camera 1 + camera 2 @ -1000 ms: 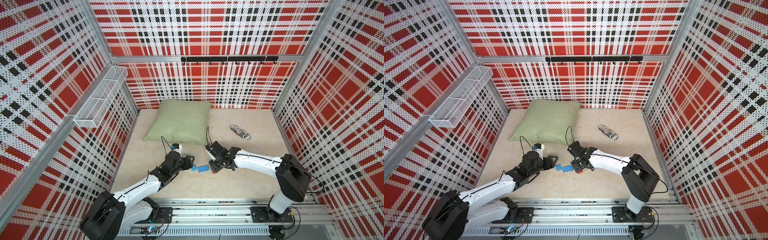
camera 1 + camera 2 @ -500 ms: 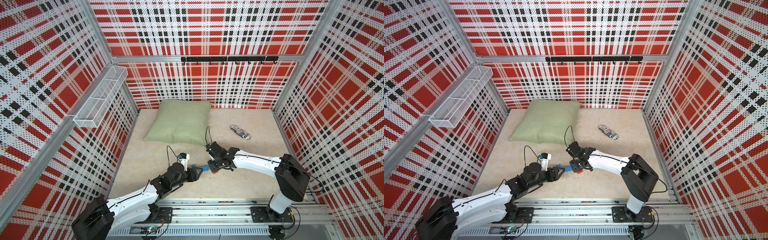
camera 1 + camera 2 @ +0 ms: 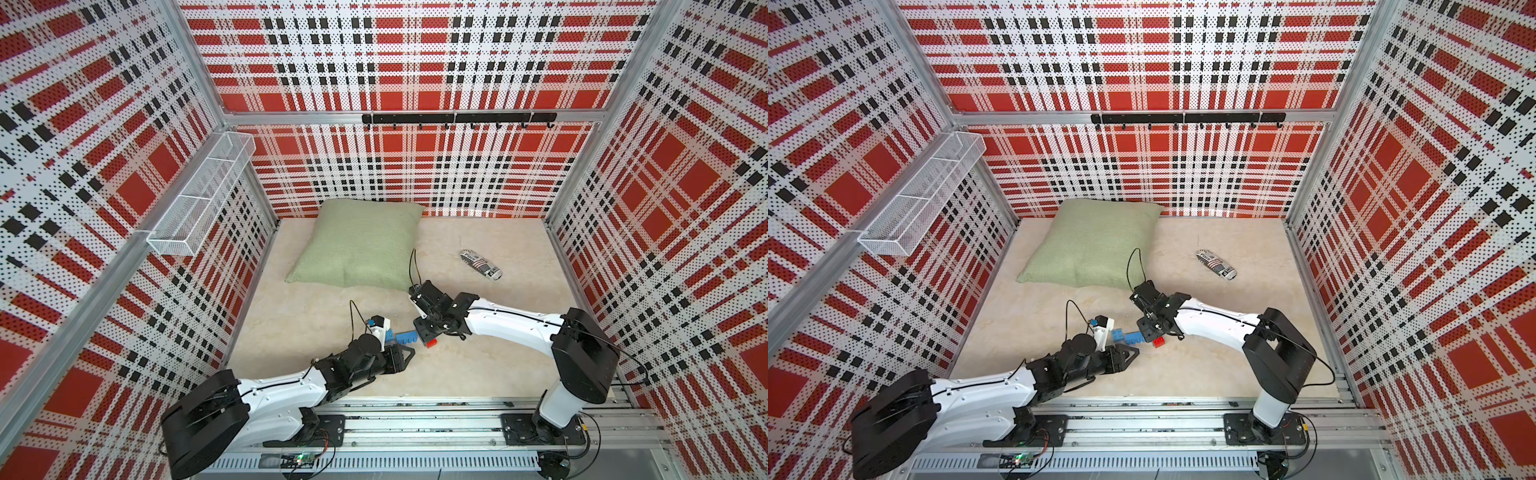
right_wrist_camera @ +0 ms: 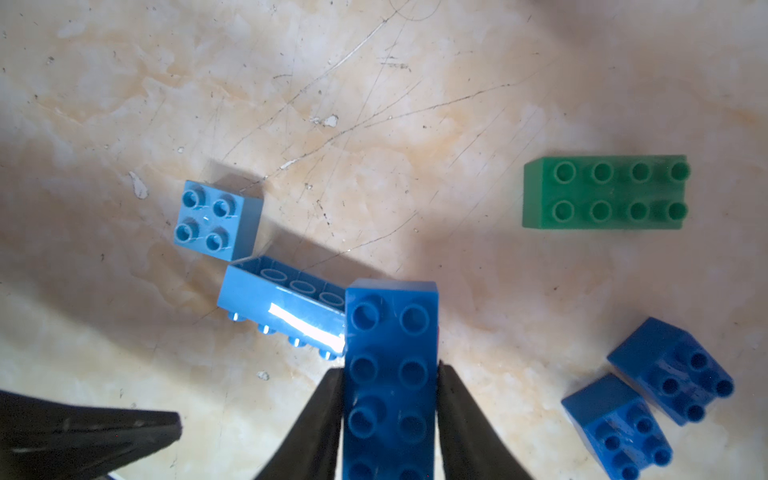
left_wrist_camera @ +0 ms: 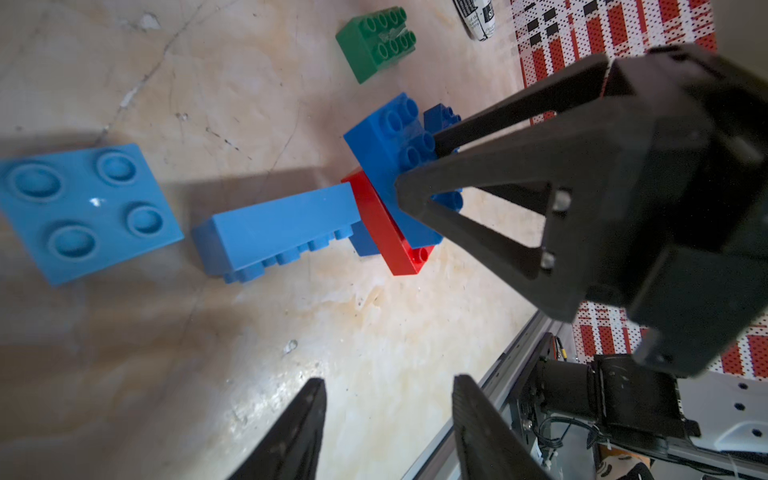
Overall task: Assemble a heart with lego
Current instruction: Assemble the lego brick with the lego brick.
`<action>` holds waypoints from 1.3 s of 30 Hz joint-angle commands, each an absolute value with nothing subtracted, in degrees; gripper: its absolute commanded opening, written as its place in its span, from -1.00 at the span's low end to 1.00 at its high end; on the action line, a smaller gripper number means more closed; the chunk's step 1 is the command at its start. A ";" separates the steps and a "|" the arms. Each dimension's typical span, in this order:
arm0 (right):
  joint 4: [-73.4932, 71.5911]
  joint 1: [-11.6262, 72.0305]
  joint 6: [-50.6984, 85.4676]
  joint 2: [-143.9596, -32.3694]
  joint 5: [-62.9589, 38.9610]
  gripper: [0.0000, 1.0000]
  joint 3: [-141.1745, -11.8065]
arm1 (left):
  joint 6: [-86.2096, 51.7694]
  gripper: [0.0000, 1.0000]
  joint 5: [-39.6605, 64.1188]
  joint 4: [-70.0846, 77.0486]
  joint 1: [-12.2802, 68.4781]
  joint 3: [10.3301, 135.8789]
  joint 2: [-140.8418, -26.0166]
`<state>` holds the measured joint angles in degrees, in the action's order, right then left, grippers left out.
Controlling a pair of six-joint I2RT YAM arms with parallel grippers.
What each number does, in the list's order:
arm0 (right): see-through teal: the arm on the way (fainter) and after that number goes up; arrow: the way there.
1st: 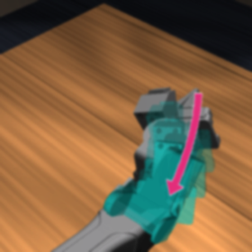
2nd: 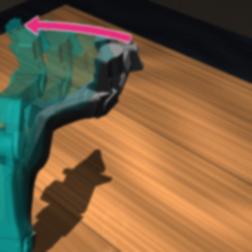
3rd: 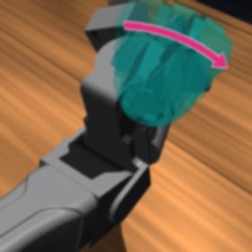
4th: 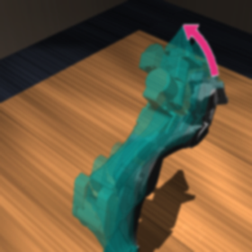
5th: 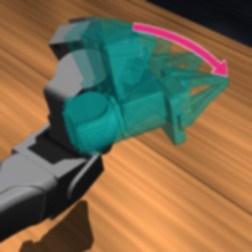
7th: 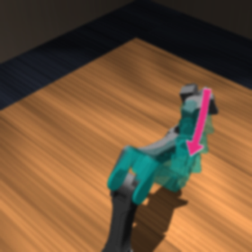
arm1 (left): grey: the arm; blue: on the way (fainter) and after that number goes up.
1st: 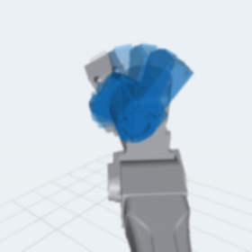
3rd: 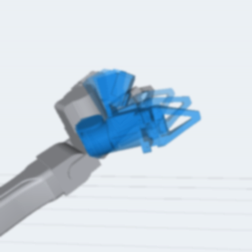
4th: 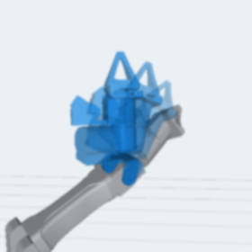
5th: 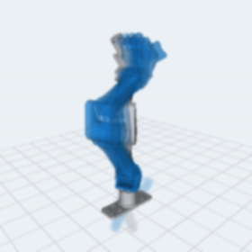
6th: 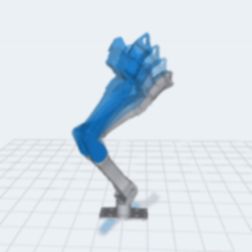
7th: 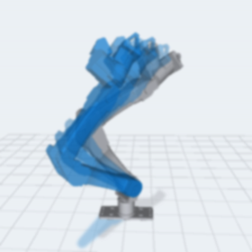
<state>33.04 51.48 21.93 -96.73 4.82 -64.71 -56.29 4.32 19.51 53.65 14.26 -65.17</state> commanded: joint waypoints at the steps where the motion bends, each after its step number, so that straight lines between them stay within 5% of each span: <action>1: 32.88 51.90 21.01 -97.40 4.31 -0.20 -65.17 | -56.34 0.08 2.90 21.23 54.05 15.47 -66.21; 20: 31.91 52.02 21.33 -96.81 4.28 -0.12 -63.05 | -55.50 0.09 2.99 21.36 53.96 16.08 -67.72; 39: 35.29 53.74 23.52 -99.15 8.84 0.18 -66.99 | -54.88 0.12 2.81 21.32 53.18 16.17 -68.06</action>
